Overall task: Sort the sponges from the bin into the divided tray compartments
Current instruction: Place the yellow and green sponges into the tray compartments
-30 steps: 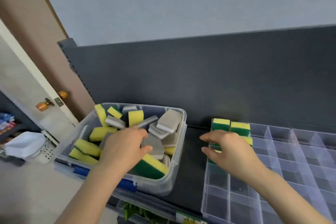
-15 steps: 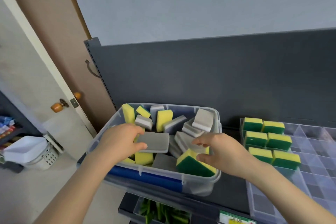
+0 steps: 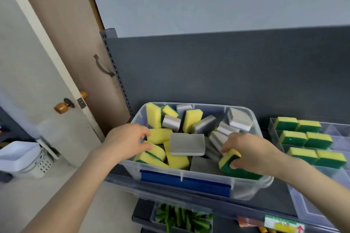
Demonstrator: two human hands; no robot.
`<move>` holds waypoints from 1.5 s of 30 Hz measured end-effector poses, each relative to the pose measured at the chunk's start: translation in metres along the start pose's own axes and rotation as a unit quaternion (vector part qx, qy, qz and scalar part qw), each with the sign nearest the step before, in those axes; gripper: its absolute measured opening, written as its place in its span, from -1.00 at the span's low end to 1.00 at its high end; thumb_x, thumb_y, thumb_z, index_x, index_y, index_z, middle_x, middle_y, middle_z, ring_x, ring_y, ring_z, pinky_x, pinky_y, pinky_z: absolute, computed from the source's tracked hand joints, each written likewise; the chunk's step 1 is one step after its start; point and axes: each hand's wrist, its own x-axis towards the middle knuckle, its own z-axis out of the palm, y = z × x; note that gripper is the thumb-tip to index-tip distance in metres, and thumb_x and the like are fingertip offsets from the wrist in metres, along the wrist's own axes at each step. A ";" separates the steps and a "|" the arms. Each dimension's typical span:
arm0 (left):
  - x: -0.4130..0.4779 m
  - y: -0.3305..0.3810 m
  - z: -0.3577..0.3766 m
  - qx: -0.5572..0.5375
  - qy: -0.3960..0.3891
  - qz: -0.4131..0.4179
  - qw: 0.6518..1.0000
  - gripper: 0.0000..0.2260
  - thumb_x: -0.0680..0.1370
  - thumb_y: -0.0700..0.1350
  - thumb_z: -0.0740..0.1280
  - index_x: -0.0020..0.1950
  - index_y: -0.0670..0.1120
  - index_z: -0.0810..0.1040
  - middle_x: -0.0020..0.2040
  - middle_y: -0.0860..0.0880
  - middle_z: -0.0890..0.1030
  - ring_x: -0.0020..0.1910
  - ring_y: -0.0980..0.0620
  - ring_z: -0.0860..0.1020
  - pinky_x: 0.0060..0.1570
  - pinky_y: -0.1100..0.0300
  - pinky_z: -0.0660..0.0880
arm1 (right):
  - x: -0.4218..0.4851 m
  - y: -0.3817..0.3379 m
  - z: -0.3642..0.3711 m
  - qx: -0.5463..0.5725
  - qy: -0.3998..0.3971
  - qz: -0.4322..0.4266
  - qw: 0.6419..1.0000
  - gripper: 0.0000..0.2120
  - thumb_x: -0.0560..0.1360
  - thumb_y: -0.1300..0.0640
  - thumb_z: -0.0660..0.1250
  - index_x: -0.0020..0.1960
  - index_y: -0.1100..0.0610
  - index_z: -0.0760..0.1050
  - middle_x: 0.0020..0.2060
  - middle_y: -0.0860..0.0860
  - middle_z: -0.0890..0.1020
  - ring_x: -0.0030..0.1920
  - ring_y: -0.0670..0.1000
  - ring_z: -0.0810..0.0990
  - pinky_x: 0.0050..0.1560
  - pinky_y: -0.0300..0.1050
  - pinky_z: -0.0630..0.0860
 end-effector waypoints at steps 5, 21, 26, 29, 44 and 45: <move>0.004 -0.016 0.001 -0.064 -0.007 0.004 0.998 -0.61 0.47 0.22 0.35 0.26 0.17 0.50 0.13 0.18 0.57 0.00 0.19 0.53 -0.06 0.16 0.54 | 0.014 -0.013 -0.038 0.049 0.026 0.002 0.998 -0.68 0.40 -0.01 0.43 0.14 -0.15 0.53 -0.02 -0.24 0.50 -0.02 -0.16 0.46 0.03 -0.27 0.43; 0.020 -0.005 0.031 -0.134 0.000 0.015 0.991 -0.63 0.49 0.10 0.39 0.28 0.14 0.47 0.09 0.20 0.45 0.01 0.16 0.48 -0.14 0.24 0.44 | 0.046 -0.021 -0.010 0.234 0.151 0.008 0.960 -0.66 0.34 0.11 0.50 0.09 -0.05 0.57 -0.05 -0.11 0.55 -0.07 -0.07 0.53 0.01 -0.10 0.53; 0.023 -0.003 0.014 -0.169 0.082 0.003 0.982 -0.62 0.48 0.10 0.40 0.28 0.08 0.51 0.09 0.13 0.55 -0.01 0.14 0.50 -0.05 0.15 0.50 | 0.043 -0.015 -0.013 0.260 0.142 0.015 0.955 -0.72 0.36 0.11 0.49 0.03 -0.07 0.54 -0.09 -0.13 0.61 -0.08 -0.09 0.55 0.01 -0.13 0.52; 0.022 0.006 -0.001 -0.200 0.134 0.017 0.970 -0.62 0.48 0.06 0.41 0.28 0.03 0.53 0.07 0.11 0.55 0.00 0.12 0.51 0.00 0.12 0.50 | 0.039 -0.014 -0.016 0.287 0.148 0.021 0.946 -0.75 0.36 0.14 0.48 -0.02 -0.07 0.53 -0.19 -0.16 0.61 -0.14 -0.10 0.56 -0.04 -0.16 0.52; 0.023 0.090 -0.048 -0.242 0.272 0.126 0.923 -0.70 0.44 0.05 0.42 0.15 0.09 0.57 -0.02 0.17 0.56 -0.06 0.10 0.51 -0.08 0.16 0.44 | -0.045 0.022 -0.038 0.355 0.280 0.107 0.885 -0.73 0.35 0.24 0.49 -0.06 -0.04 0.54 -0.22 -0.11 0.65 -0.21 -0.15 0.61 -0.14 -0.30 0.55; 0.024 0.100 -0.048 -0.246 0.269 0.138 0.921 -0.71 0.43 0.05 0.43 0.15 0.09 0.57 -0.02 0.17 0.56 -0.09 0.09 0.52 -0.08 0.15 0.46 | -0.052 0.027 -0.038 0.355 0.288 0.118 0.882 -0.73 0.35 0.25 0.49 -0.05 -0.04 0.54 -0.22 -0.11 0.65 -0.21 -0.15 0.61 -0.14 -0.29 0.55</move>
